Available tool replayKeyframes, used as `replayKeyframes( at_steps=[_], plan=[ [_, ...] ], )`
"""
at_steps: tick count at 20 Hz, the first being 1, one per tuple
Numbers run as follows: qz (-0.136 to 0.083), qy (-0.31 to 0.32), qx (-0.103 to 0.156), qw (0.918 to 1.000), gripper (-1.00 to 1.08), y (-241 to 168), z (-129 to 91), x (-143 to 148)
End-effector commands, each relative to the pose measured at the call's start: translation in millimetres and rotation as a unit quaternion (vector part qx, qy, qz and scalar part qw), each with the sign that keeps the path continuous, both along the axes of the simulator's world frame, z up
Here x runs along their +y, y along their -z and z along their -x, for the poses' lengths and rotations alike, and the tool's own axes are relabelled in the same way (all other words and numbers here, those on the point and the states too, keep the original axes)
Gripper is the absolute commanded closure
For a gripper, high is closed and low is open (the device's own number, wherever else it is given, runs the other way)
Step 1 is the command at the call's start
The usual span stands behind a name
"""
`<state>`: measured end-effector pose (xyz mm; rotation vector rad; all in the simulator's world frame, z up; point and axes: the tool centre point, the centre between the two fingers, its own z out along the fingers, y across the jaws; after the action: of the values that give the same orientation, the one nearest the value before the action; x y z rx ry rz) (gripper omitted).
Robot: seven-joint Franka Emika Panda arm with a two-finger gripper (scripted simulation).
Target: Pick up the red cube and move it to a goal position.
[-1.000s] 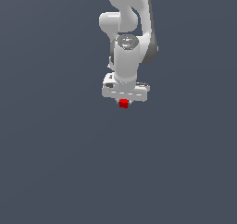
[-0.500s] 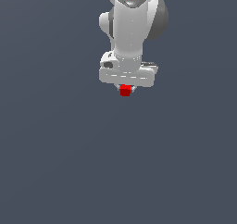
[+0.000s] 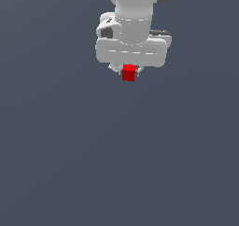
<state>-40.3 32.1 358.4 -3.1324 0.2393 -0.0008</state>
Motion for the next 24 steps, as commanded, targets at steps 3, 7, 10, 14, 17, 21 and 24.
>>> replayKeyframes(
  at_steps=[3, 7, 10, 14, 17, 21, 24],
  plan=[
    [0.000, 0.000, 0.000, 1.0000, 1.08, -41.2, -7.7, 1.1],
    [0.000, 0.000, 0.000, 1.0000, 1.08, -72.4, -14.4, 1.9],
    [0.000, 0.000, 0.000, 1.0000, 1.08, -93.3, -19.1, 2.5],
    [0.000, 0.000, 0.000, 1.0000, 1.08, -116.1, -24.6, 3.2],
    [0.000, 0.000, 0.000, 1.0000, 1.08, -128.6, -27.8, 3.5],
    [0.000, 0.000, 0.000, 1.0000, 1.08, -140.3, -31.0, 3.9],
    [0.000, 0.000, 0.000, 1.0000, 1.08, -145.9, -32.6, 4.1]
  ],
)
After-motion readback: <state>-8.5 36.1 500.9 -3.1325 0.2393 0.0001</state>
